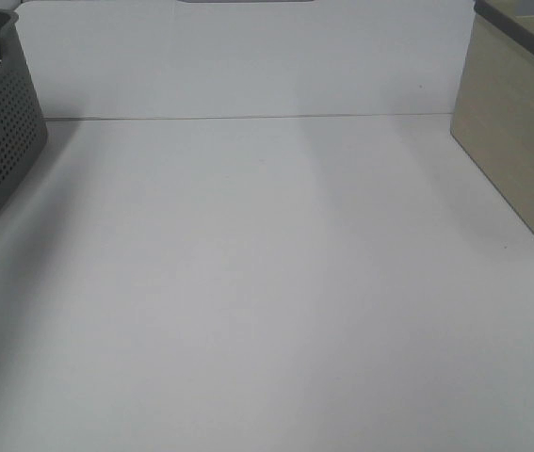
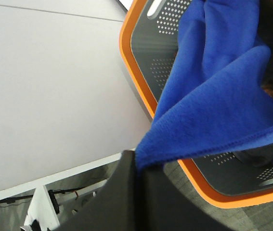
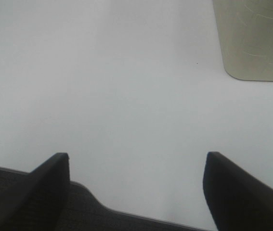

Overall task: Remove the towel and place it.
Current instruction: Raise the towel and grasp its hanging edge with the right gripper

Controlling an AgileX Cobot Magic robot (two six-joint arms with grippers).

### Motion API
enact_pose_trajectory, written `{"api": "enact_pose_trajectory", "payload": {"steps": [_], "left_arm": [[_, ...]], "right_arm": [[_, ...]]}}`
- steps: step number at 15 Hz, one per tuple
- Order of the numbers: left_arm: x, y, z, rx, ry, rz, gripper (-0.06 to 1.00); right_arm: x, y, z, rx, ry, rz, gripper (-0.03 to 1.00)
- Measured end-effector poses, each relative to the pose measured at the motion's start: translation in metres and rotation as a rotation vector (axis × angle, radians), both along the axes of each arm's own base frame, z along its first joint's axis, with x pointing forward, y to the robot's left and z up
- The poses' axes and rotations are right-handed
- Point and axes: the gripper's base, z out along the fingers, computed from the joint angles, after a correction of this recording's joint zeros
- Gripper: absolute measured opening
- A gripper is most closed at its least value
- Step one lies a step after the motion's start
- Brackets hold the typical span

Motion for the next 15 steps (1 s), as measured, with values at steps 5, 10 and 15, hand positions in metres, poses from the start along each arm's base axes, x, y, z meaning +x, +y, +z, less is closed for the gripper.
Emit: {"api": "enact_pose_trajectory", "payload": {"steps": [5, 10, 15], "left_arm": [[-0.03, -0.042, 0.036, 0.065, -0.16, -0.115, 0.0], [-0.042, -0.092, 0.052, 0.11, -0.279, -0.288, 0.0], [-0.057, -0.156, 0.055, 0.076, -0.33, -0.538, 0.0]], "right_arm": [[0.0, 0.0, 0.0, -0.001, 0.0, 0.001, 0.75], [0.014, 0.017, 0.012, 0.027, -0.008, 0.212, 0.75], [0.076, 0.054, 0.035, 0.146, -0.155, 0.61, 0.75]]}}
